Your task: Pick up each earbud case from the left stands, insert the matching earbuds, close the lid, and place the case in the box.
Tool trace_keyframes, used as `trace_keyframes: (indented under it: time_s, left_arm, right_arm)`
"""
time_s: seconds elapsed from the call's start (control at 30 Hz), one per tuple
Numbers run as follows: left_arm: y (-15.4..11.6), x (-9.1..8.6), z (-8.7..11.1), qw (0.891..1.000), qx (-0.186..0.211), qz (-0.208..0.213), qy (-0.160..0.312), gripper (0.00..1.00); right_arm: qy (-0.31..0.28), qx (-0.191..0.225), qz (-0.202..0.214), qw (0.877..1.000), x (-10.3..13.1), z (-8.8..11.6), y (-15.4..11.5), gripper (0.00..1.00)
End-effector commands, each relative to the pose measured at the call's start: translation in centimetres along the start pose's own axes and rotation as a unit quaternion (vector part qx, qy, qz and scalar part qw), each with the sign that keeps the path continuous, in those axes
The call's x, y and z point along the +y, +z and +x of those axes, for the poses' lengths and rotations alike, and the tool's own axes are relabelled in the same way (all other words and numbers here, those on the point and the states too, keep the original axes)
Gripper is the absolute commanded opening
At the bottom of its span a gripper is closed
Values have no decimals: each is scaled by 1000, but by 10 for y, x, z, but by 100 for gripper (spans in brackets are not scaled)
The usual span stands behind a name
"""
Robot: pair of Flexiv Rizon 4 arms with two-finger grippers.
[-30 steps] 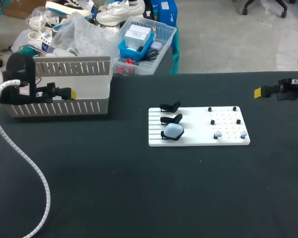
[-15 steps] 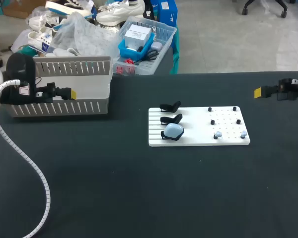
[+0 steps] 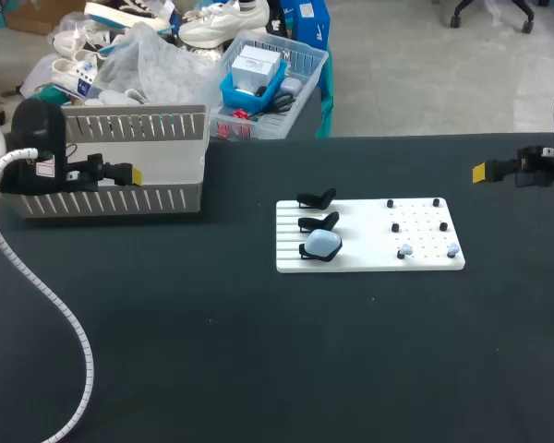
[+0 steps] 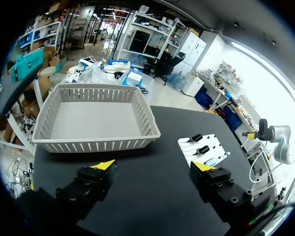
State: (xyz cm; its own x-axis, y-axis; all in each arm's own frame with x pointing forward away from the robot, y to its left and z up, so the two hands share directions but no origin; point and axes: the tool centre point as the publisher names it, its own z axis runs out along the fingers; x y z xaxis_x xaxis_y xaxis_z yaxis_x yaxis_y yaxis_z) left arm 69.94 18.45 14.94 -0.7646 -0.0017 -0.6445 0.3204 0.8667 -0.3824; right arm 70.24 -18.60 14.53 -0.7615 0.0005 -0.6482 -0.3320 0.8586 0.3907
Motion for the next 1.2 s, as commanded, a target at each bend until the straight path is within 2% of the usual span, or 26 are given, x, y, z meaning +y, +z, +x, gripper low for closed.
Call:
trace_keyframes:
  time_s: [0.03, 0.2, 0.43, 0.6, 0.73, 0.9, 1.03, 1.2]
  left_arm:
    - [0, 0, -1, 1000, 2, -1, 0, 100]
    - [3, 0, -1, 1000, 0, 1, 19, 100]
    - [11, -7, -2, 996, -7, 17, 92, 100]
    - [15, -17, -7, 985, -16, 51, 163, 100]
    - [20, -26, -5, 972, 0, 101, 213, 100]
    - [29, -35, -4, 948, 17, 155, 277, 100]
    - [40, -44, -6, 932, 49, 194, 303, 100]
    - [50, -60, -5, 902, 50, 221, 367, 100]
  right_arm:
    - [1, 1, 3, 1000, 1, -1, -1, 100]
    - [1, 1, 3, 1000, 1, -1, -1, 100]
    - [1, 1, 3, 1000, 1, -1, -1, 100]
    - [1, 1, 3, 1000, 1, -1, -1, 100]
    - [1, 1, 3, 1000, 1, -1, -1, 100]
    - [1, 1, 3, 1000, 1, -1, -1, 100]
    - [1, 1, 3, 1000, 1, -1, -1, 100]
    - [1, 1, 3, 1000, 1, -1, -1, 100]
